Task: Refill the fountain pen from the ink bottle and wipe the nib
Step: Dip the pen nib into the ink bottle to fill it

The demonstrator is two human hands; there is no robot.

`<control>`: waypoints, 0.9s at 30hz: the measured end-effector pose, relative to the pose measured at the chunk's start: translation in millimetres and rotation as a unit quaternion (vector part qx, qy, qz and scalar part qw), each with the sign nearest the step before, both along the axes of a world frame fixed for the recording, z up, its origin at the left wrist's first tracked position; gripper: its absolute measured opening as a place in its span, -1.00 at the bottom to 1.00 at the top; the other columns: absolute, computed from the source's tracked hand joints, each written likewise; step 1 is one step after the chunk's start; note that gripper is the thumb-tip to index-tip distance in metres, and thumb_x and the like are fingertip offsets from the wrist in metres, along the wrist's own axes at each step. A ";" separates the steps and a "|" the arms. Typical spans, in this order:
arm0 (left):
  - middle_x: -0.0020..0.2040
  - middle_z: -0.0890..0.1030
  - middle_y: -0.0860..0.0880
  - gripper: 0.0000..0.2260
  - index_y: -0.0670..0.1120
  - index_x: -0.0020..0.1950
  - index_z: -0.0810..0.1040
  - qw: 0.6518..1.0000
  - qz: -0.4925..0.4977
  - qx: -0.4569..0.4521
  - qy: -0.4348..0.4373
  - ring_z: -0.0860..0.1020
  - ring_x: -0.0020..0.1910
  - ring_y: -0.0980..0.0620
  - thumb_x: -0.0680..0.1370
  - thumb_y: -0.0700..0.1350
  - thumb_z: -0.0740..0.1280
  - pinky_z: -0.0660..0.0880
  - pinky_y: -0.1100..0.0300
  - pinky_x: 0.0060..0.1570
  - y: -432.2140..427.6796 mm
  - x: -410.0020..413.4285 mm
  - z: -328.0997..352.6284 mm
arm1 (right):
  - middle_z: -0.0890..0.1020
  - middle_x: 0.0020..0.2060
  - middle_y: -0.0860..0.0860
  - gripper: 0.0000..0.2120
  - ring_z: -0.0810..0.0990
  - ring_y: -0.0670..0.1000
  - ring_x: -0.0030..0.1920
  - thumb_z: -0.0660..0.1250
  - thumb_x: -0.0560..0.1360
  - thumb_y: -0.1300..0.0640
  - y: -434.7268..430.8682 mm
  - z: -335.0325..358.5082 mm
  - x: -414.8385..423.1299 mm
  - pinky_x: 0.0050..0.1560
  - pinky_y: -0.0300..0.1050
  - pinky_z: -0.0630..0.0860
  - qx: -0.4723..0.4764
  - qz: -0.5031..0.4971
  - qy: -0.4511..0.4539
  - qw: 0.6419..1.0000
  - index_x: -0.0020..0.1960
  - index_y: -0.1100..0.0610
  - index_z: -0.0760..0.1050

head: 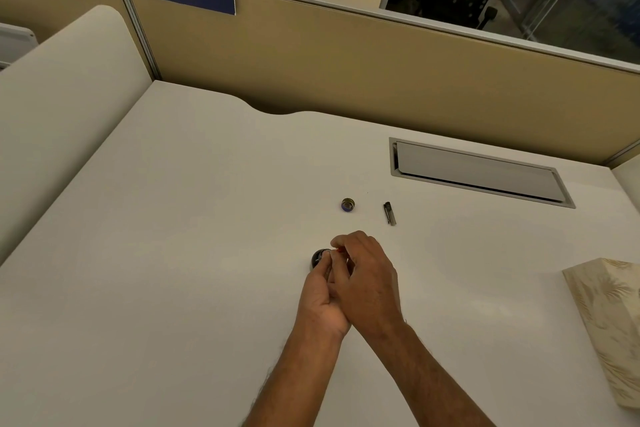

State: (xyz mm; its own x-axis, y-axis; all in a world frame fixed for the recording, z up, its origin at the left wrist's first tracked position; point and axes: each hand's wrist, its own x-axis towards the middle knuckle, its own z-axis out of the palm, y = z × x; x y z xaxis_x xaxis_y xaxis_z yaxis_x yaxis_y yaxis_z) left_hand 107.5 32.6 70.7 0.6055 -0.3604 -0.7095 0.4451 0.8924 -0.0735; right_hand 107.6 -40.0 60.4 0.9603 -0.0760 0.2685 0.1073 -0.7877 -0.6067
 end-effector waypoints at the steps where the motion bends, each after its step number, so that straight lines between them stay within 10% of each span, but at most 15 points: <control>1: -0.27 0.72 -0.18 -0.71 -0.21 -0.10 0.67 1.000 -0.001 0.004 -0.002 0.73 -0.34 -0.11 0.67 -0.10 0.25 0.68 0.02 -0.25 -0.3 -0.3 1.0 | 0.64 -0.08 -0.13 -0.85 0.57 -0.11 -0.04 0.37 0.52 0.23 -0.3 0.0 -0.6 -0.10 -0.21 0.56 0.001 -0.003 0.003 1.000 0.05 0.06 0.61; 27: -0.23 0.74 -0.19 -0.76 -0.22 -0.01 0.66 0.999 -0.020 0.045 -0.005 0.74 -0.32 -0.11 0.65 -0.08 0.30 0.69 0.07 -0.30 -1.5 -11.2 11.6 | 0.62 -0.12 -0.14 -0.89 0.59 -0.08 -0.08 0.41 0.52 0.19 -3.4 3.5 -14.4 -0.13 -0.12 0.61 0.025 -0.021 -0.015 0.999 0.02 0.04 0.60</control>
